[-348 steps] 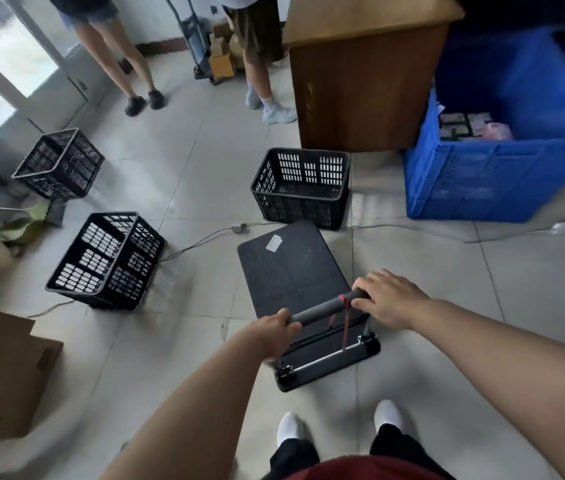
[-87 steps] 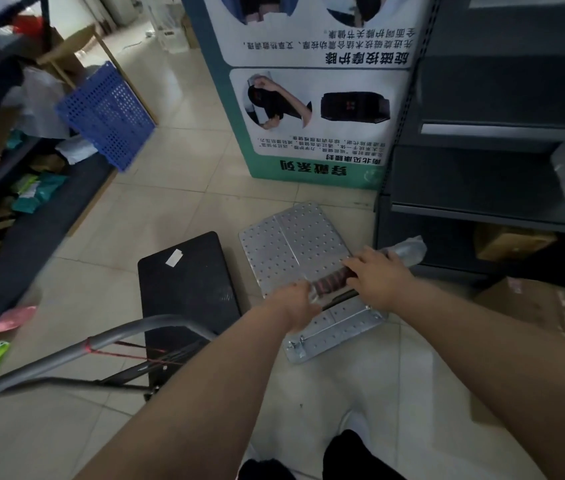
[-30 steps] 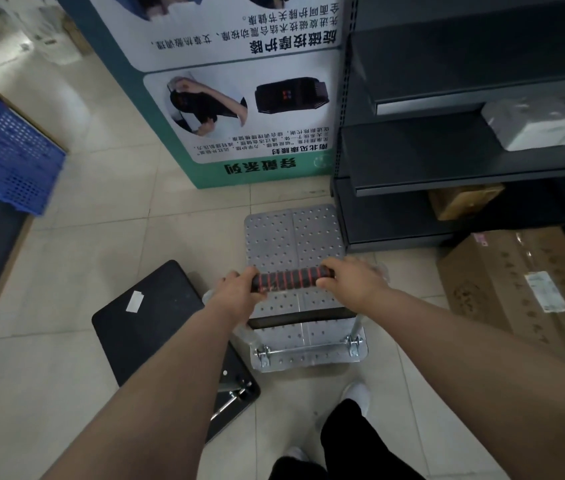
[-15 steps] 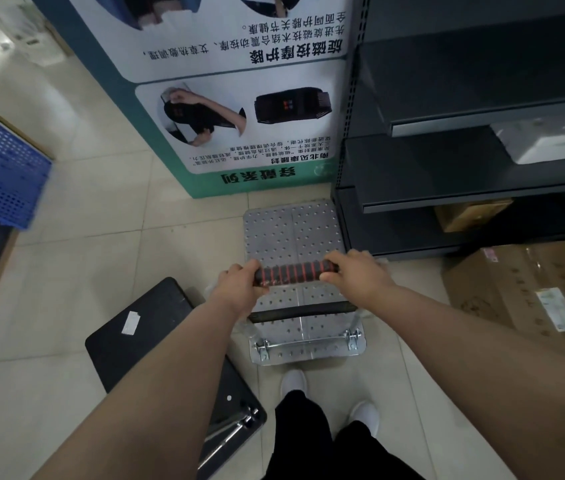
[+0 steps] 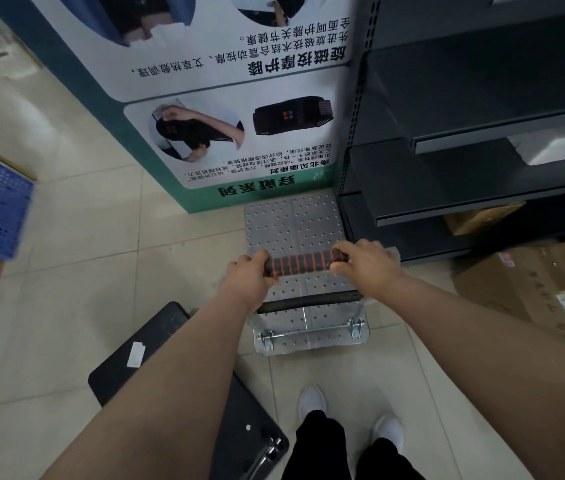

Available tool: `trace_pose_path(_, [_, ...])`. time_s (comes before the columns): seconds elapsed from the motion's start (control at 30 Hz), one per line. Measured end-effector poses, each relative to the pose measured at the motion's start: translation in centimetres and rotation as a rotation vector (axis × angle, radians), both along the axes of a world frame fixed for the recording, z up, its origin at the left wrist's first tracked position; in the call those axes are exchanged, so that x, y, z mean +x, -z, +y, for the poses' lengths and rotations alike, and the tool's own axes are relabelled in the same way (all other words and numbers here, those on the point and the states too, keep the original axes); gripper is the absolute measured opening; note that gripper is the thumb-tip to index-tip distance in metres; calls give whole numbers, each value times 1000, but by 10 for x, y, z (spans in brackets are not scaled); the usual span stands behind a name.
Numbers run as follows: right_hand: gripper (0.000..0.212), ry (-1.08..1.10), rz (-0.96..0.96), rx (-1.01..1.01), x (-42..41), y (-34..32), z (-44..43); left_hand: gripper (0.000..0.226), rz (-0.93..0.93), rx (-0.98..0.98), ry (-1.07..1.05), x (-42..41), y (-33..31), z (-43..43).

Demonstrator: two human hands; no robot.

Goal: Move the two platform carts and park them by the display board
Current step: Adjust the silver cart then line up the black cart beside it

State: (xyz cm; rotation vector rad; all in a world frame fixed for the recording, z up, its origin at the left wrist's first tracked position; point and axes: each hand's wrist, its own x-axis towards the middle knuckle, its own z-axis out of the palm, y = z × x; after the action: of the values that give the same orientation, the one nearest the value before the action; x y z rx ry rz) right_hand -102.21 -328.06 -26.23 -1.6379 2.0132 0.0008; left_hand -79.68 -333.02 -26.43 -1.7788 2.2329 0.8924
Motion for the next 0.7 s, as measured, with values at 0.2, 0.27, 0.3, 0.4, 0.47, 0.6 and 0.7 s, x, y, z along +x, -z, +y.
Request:
trace_pose_path(0.2, [27,36,7,-25,-2,-1,-18,24,22,8,6,-6,1,-22])
trace_pose_path(0.27, [25,57,-8,-35,-3,-2,-24,21,25,8,14,-8,2,-28])
trace_pose_path(0.3, [25,60,-6,-36,-3,-2,-27,20,29,3,17,-9,3,-31])
trace_pose_path(0.4, [28,57,17,-29,-4,-2,-32,16,36,-22,34,-9,6,-35])
trace_pose_path(0.47, [29,59,25,-29,-3,-3,-34,14,29,-33,44,-8,7,-38])
trace_pose_path(0.6, [29,60,26,-40,-1,-4,-36,15,38,-39,47,-6,8,-44])
trace_pose_path(0.7, [30,51,29,-66,0,-2,-34,17,31,-38,44,-6,10,-44])
